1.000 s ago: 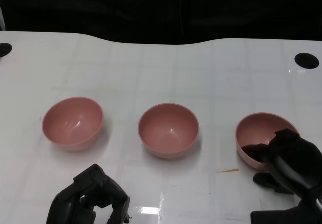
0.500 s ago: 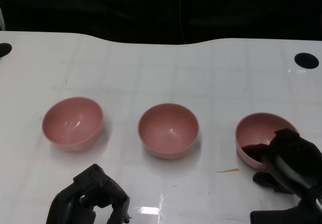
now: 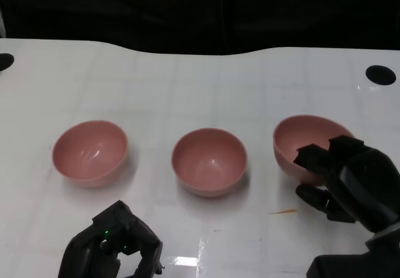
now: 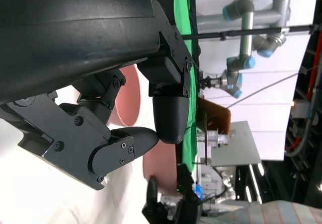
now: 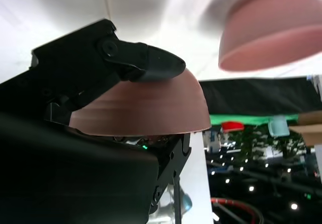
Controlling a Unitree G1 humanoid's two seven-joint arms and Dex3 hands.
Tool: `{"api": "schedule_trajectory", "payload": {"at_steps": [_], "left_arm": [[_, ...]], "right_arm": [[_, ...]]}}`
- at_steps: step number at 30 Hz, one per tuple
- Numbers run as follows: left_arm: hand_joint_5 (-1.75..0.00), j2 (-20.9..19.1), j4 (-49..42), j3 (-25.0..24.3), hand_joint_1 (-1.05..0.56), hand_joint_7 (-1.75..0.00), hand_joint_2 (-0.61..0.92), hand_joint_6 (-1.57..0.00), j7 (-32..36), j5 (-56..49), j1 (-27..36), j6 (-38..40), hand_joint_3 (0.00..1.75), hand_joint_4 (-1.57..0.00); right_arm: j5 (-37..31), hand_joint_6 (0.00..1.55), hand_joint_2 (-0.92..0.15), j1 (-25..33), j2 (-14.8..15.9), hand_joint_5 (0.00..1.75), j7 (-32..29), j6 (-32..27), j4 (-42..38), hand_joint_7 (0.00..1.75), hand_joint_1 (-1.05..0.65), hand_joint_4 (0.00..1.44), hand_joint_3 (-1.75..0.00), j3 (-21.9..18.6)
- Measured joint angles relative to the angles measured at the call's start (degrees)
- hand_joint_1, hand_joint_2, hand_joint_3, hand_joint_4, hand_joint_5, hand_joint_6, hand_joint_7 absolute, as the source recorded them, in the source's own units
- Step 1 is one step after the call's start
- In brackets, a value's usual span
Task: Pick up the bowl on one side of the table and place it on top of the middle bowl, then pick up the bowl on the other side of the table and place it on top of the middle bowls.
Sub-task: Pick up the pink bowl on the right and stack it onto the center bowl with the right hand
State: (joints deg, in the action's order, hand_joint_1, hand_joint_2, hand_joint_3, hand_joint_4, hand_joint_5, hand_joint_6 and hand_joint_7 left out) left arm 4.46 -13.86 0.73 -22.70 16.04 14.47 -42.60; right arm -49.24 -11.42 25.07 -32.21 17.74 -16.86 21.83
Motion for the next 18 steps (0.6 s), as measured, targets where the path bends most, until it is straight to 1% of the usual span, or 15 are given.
{"api": "schedule_trajectory", "payload": {"at_steps": [9, 12, 14, 16, 18], "left_arm": [[-1.71, 0.01, -0.19, -0.09, -0.19, -1.47, 0.6, -0.85, 0.0, -0.03, -0.04, 0.1, 1.03, -0.86], [-1.71, 0.01, -0.19, -0.09, -0.19, -1.47, 0.6, -0.84, 0.0, -0.03, -0.03, 0.2, 1.02, -0.86], [-1.71, 0.01, -0.21, -0.11, -0.19, -1.48, 0.61, -0.84, 0.0, -0.05, -0.04, 0.19, 0.99, -0.86], [-1.71, 0.03, -0.34, -0.12, -0.19, -1.48, 0.64, -0.84, 0.0, -0.01, -0.08, 0.19, 0.95, -0.86], [-1.71, 0.08, -0.62, -0.1, -0.19, -1.48, 0.64, -0.83, -0.01, 0.07, -0.15, 0.15, 0.94, -0.86]], "right_arm": [[0.21, 0.66, -0.59, 0.34, 0.0, 1.75, 0.43, 0.52, 1.83, 1.75, -0.32, 0.91, -1.16, -1.37], [0.2, 0.66, -0.58, 0.34, 0.0, 1.75, 0.61, 0.68, 2.32, 1.75, -0.33, 0.91, -1.19, -1.63], [0.28, 0.67, -0.55, 0.34, 0.0, 1.75, 0.92, 0.99, 2.7, 1.75, -0.33, 0.92, -1.23, -1.84], [0.43, 0.67, -0.53, 0.34, -0.01, 1.75, 1.14, 1.25, 2.95, 1.75, -0.32, 0.92, -1.24, -2.0], [0.48, 0.67, -0.53, 0.36, 0.0, 1.75, 1.48, 1.23, 3.57, 1.75, -0.32, 0.92, -1.24, -2.17]]}}
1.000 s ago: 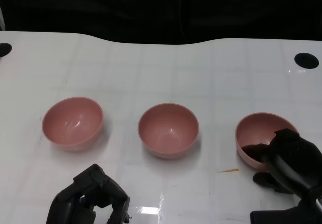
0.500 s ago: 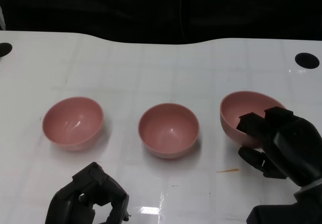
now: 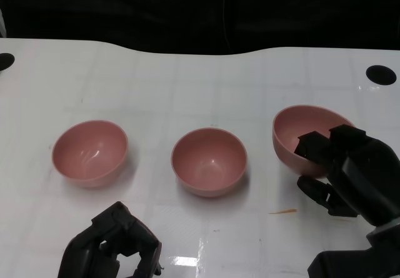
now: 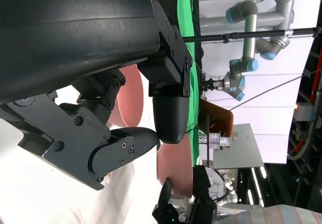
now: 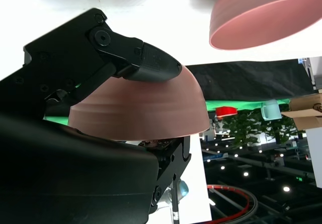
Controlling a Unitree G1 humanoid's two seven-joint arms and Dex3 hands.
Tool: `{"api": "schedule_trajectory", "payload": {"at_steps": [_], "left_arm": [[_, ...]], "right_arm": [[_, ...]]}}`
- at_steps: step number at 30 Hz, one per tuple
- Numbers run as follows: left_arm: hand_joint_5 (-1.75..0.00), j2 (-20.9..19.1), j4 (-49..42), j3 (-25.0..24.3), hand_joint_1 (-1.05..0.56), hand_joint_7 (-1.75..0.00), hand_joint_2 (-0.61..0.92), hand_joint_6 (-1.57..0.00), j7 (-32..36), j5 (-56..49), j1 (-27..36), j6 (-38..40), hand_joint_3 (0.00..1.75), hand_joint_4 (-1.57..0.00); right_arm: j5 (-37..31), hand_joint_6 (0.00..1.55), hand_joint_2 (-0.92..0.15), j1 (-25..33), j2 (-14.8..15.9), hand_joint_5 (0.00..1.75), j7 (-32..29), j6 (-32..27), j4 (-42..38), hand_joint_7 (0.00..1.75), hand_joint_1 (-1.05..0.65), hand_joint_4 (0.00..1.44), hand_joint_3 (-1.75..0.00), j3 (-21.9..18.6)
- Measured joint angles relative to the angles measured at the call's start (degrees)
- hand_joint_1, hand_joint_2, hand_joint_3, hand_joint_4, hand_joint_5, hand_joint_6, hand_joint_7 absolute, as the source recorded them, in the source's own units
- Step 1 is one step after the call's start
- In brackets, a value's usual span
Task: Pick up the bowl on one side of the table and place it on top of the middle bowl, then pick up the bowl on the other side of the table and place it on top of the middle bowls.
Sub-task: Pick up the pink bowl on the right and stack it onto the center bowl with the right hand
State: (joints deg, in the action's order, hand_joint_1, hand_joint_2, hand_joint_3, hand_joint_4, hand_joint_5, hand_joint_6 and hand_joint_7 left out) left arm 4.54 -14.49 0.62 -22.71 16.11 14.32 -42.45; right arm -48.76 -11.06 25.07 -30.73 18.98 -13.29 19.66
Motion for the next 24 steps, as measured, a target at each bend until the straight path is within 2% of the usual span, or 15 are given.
{"api": "schedule_trajectory", "payload": {"at_steps": [12, 24], "left_arm": [[-1.72, 0.12, -0.94, -0.17, -0.2, -1.47, 0.66, -0.84, 0.01, -0.65, -0.15, -0.37, 0.92, -0.86], [-1.72, 0.58, -1.06, -0.12, -0.19, -1.46, 0.63, -0.85, 0.02, -0.95, -0.28, -0.38, 0.96, -0.86]], "right_arm": [[0.96, 0.7, -0.51, 0.04, -0.62, 1.75, 2.24, 0.53, 5.29, 1.75, -0.28, 0.94, -1.19, -1.69], [1.03, 0.72, -0.43, -0.11, -2.34, 1.75, 3.89, 2.15, 7.21, 1.75, -0.26, 0.95, -1.27, -1.78]]}}
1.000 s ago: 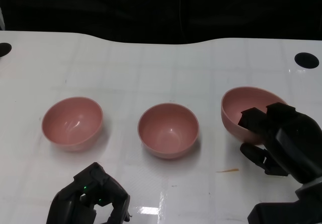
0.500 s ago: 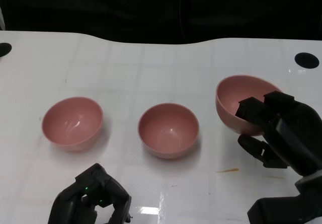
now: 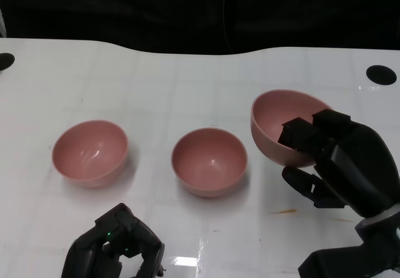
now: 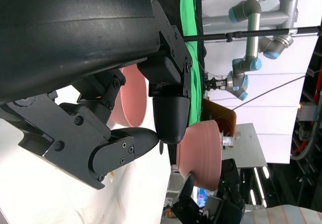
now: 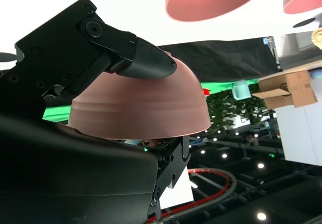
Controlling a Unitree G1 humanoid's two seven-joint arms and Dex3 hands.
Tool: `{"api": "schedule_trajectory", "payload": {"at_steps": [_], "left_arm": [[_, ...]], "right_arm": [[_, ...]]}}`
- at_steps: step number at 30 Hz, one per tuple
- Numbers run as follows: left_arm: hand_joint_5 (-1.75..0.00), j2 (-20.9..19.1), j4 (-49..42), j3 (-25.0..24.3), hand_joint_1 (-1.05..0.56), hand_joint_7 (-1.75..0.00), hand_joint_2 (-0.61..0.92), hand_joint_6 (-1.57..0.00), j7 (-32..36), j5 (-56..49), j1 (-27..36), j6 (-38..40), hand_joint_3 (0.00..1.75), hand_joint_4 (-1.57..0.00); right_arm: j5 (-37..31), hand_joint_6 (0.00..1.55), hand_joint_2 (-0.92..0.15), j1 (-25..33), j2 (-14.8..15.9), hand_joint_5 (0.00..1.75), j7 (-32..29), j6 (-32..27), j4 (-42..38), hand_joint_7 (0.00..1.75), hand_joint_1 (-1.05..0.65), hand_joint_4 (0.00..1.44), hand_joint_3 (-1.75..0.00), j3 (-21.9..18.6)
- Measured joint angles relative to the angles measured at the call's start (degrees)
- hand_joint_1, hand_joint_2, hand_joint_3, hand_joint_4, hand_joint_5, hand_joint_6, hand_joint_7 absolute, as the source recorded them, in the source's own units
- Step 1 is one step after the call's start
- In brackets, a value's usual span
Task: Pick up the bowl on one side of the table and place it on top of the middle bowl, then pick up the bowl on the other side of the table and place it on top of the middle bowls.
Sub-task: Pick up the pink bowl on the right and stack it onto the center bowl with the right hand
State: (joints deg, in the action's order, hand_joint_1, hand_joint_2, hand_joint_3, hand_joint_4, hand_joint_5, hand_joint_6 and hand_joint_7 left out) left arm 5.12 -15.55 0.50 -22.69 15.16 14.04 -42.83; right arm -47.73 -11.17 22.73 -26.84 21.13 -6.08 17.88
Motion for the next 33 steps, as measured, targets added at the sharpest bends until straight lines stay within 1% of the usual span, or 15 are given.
{"api": "schedule_trajectory", "payload": {"at_steps": [2, 6, 11, 14, 21, 25, 33], "left_arm": [[-1.72, 0.12, -0.02, 0.02, -0.2, -1.46, 0.62, -0.85, 0.0, -0.3, 0.0, 0.0, 0.97, -0.86], [-1.71, 0.42, -0.01, 0.11, -0.2, -1.46, 0.64, -0.86, 0.01, -0.5, 0.02, 0.01, 0.93, -0.87], [-1.71, 0.63, -0.01, 0.1, -0.2, -1.46, 0.6, -0.85, 0.0, -0.71, 0.02, 0.0, 1.0, -0.87], [-1.71, 0.77, -0.04, 0.06, -0.2, -1.45, 0.59, -0.86, 0.0, -0.68, 0.01, -0.14, 1.02, -0.87], [-1.7, 1.31, -0.09, 0.01, -0.18, -1.45, 0.57, -0.87, 0.07, -1.12, 0.03, -0.16, 1.06, -0.88], [-1.69, 1.3, -0.08, -0.12, -0.19, -1.45, 0.57, -0.87, 0.07, -1.15, 0.15, -0.16, 1.06, -0.88], [-1.7, 1.53, 0.28, 0.09, -0.2, -1.43, 0.57, -0.88, 1.09, -1.9, 0.42, 0.02, 1.05, -0.88]], "right_arm": [[0.02, 0.72, -0.42, -0.17, -0.21, 1.75, 0.43, 0.45, 0.24, 1.75, -0.25, 0.95, -1.25, 0.01], [0.34, 0.72, -0.39, -1.22, -1.21, 1.75, 1.69, 1.27, 0.69, 1.75, -0.24, 0.96, -1.24, 0.02], [0.36, 0.72, -0.35, -2.8, -2.42, 1.75, 1.93, 2.76, 0.72, 1.75, -0.22, 0.97, -1.26, 0.11], [0.21, 0.73, -0.35, -3.25, -3.5, 1.75, 2.48, 2.56, 0.74, 1.75, -0.23, 0.99, -1.28, 0.22], [-1.35, 0.74, -0.34, -4.77, -5.96, 1.75, 3.0, 1.88, 0.61, 1.75, -0.23, 1.01, -1.31, 2.04], [-1.43, 0.75, -0.29, -6.17, -6.9, 1.75, 3.26, 1.88, -0.71, 1.75, -0.2, 1.02, -1.36, 2.7], [-2.79, 0.76, -0.23, -9.07, -8.69, 1.75, 3.86, 1.41, -4.11, 1.75, -0.19, 1.01, -1.38, 5.27]]}}
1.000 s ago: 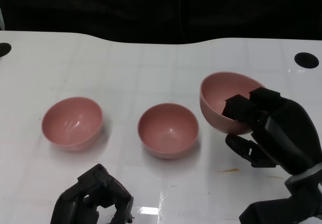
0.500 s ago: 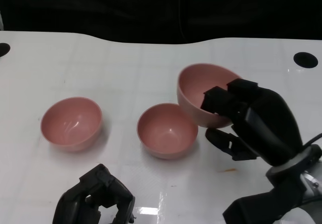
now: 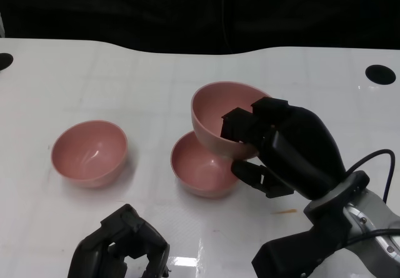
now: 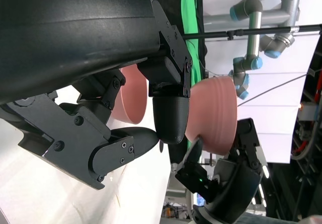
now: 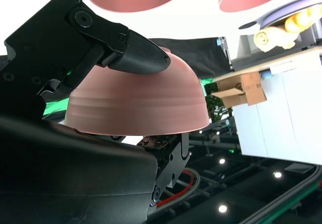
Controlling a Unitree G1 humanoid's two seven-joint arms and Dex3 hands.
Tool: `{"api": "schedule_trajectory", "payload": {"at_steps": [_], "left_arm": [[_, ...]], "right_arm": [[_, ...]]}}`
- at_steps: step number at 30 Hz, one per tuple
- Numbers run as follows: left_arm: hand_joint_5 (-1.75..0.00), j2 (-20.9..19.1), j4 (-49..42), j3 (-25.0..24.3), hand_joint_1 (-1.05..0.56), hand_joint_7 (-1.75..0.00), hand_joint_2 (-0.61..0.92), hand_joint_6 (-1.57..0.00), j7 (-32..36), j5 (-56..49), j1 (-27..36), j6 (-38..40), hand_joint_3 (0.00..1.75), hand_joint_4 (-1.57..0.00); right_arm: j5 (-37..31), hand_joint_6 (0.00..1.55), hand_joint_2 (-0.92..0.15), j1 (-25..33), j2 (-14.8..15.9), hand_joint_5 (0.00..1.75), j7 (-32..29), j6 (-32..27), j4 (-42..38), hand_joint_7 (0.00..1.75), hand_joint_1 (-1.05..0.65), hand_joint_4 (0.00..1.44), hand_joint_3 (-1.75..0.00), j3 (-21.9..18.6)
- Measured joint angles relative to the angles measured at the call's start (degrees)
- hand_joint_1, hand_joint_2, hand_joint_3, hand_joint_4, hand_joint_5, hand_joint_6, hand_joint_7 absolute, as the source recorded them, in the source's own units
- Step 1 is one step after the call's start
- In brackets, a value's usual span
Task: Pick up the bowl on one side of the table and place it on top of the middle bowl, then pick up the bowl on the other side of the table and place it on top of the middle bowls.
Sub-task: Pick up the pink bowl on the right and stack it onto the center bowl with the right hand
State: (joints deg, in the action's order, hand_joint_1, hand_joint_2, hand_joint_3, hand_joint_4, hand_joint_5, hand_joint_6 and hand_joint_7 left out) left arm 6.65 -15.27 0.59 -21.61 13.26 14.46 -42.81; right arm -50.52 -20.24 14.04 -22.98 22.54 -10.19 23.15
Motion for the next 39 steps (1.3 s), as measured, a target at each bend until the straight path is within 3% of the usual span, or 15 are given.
{"api": "schedule_trajectory", "payload": {"at_steps": [5, 7, 8, 10, 14, 17, 22, 24, 25, 26, 29, 30, 33, 39], "left_arm": [[-1.69, 0.27, 0.16, 0.18, -0.21, -1.43, 0.55, -0.88, 1.15, -1.37, 0.11, -0.18, 1.09, -0.88], [-1.69, 0.28, 0.53, 0.31, -0.21, -1.43, 0.54, -0.88, 1.33, -1.56, 0.33, -0.18, 1.1, -0.88], [-1.69, 0.28, 0.68, 0.42, -0.21, -1.43, 0.54, -0.88, 1.35, -1.56, 0.46, -0.18, 1.11, -0.88], [-1.69, 0.34, 0.98, 0.85, -0.2, -1.44, 0.54, -0.89, 1.5, -1.58, 1.03, -0.16, 1.1, -0.87], [-1.69, 0.44, 2.06, 1.26, -0.19, -1.44, 0.55, -0.88, 2.27, -1.84, 1.75, -0.15, 1.1, -0.87], [-1.7, 0.49, 2.47, 1.6, -0.19, -1.45, 0.53, -0.88, 2.68, -2.22, 2.2, -0.1, 1.12, -0.87], [-1.7, 0.5, 2.83, 2.27, -0.19, -1.45, 0.53, -0.87, 3.07, -2.21, 2.2, -0.09, 1.13, -0.87], [-1.71, 0.51, 2.83, 2.6, -0.18, -1.44, 0.54, -0.87, 3.05, -1.96, 2.12, -0.09, 1.13, -0.86], [-1.71, 0.52, 2.83, 2.8, -0.19, -1.44, 0.54, -0.87, 3.05, -1.65, 2.14, -0.09, 1.13, -0.86], [-1.71, 0.54, 2.83, 2.98, -0.19, -1.44, 0.54, -0.87, 3.05, -1.52, 2.14, -0.09, 1.12, -0.86], [-1.71, 0.53, 2.92, 3.36, -0.21, -1.44, 0.54, -0.87, 3.06, -1.46, 2.16, 0.07, 1.12, -0.86], [-1.71, 0.53, 2.93, 3.41, -0.21, -1.44, 0.54, -0.87, 3.07, -1.49, 2.16, 0.1, 1.11, -0.86], [-1.72, 0.54, 2.92, 3.46, -0.21, -1.44, 0.55, -0.87, 3.07, -1.48, 2.13, 0.1, 1.09, -0.86], [-1.72, 0.46, 2.9, 3.48, -0.22, -1.45, 0.56, -0.86, 3.06, -1.09, 2.01, 0.08, 1.07, -0.86]], "right_arm": [[-1.61, 0.77, -0.29, -2.06, -0.76, 1.75, -1.84, 0.66, -4.15, 1.72, -0.19, 1.01, -1.23, 2.13], [-2.07, 0.82, -0.32, -2.55, -0.92, 1.75, -2.28, 0.76, -5.31, 1.58, -0.2, 1.01, -1.14, 2.92], [-2.35, 0.9, -0.37, -2.83, -1.01, 1.75, -2.6, 0.8, -6.01, 1.37, -0.2, 1.01, -1.02, 3.43], [-3.47, 0.83, -0.35, -3.44, -1.48, 1.75, -3.1, 0.56, -7.59, 1.6, -0.18, 1.0, -1.07, 4.23], [-5.3, 0.78, -0.37, -4.64, -1.75, 1.75, -3.55, 0.04, -10.87, 1.67, -0.17, 0.97, -1.08, 6.25], [-6.41, 0.88, -0.47, -5.86, -1.93, 1.75, -6.02, 0.27, -14.18, 1.32, -0.2, 0.97, -0.87, 7.76], [-7.72, 0.81, -0.37, -8.16, -2.39, 1.75, -9.47, 0.49, -18.47, 1.49, -0.19, 0.97, -1.04, 9.88], [-7.75, 0.78, -0.35, -8.84, -2.52, 1.75, -9.24, 0.44, -20.04, 1.45, -0.2, 0.92, -1.12, 10.75], [-7.61, 0.77, -0.38, -8.93, -2.54, 1.65, -8.5, 0.36, -20.49, 1.18, -0.25, 0.86, -1.03, 10.98], [-7.4, 0.81, -0.45, -9.02, -2.56, 1.44, -7.11, 0.25, -20.69, 0.79, -0.31, 0.8, -0.89, 11.25], [-6.3, 0.87, -0.64, -9.06, -2.61, 0.92, -2.52, -0.36, -20.72, 0.26, -0.4, 0.76, -0.57, 11.93], [-6.2, 0.77, -0.8, -9.06, -2.61, 0.65, -1.21, -0.89, -20.56, 0.11, -0.51, 0.67, -0.34, 12.14], [-6.07, 0.66, -0.91, -9.04, -2.57, 0.4, 2.25, -2.37, -19.69, 0.01, -0.64, 0.57, -0.23, 12.41], [-5.03, 0.58, -0.92, -8.79, -2.44, 0.35, 5.02, -3.9, -17.48, 0.0, -0.69, 0.54, -0.26, 12.42]]}}
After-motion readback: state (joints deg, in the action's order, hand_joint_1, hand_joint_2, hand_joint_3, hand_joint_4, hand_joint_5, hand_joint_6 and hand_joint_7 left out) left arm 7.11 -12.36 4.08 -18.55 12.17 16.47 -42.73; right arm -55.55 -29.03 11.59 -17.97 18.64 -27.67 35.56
